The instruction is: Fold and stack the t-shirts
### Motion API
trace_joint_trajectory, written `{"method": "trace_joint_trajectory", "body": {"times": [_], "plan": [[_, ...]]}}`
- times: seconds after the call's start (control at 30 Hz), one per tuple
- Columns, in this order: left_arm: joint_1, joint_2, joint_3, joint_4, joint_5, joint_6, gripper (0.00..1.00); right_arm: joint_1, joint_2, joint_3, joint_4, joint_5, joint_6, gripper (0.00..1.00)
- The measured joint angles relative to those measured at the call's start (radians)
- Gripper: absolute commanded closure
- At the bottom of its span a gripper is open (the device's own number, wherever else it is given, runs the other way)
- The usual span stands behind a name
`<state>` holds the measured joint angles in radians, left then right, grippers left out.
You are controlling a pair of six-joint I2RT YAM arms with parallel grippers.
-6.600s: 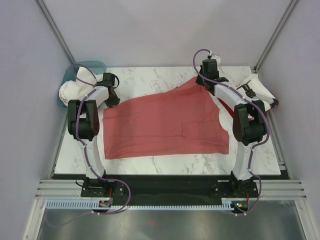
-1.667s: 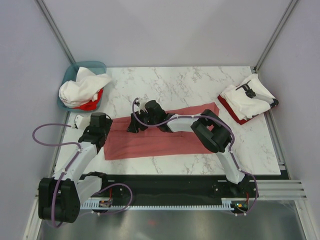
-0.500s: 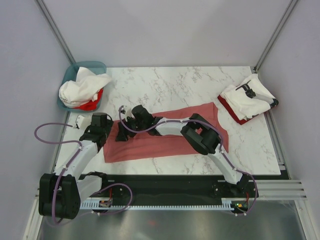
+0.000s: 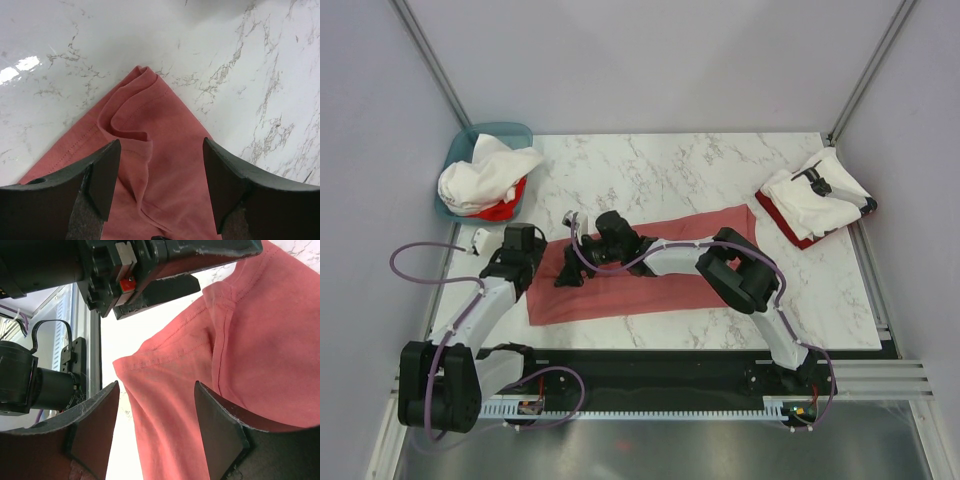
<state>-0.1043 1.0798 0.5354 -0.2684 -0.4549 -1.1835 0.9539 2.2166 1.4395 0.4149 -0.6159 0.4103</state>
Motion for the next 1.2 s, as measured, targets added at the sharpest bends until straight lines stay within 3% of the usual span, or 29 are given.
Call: {"method": "trace_joint_trajectory", "body": {"times": [0.4, 0.57, 1.2], "plan": [[0.0, 0.021, 0.043, -0.016, 0.011, 0.056, 0.3, 0.0, -0.011, -0.024, 0.014, 0.062, -0.006, 0.36], [0.0, 0.012, 0.055, -0.043, 0.0, 0.065, 0.29, 0.0, -0.013, -0.035, 0.019, 0.123, -0.005, 0.3], [0.0, -0.238, -0.002, -0.101, -0.067, -0.025, 0.31, 0.029, 0.151, 0.104, 0.111, 0.113, 0.103, 0.31]]}}
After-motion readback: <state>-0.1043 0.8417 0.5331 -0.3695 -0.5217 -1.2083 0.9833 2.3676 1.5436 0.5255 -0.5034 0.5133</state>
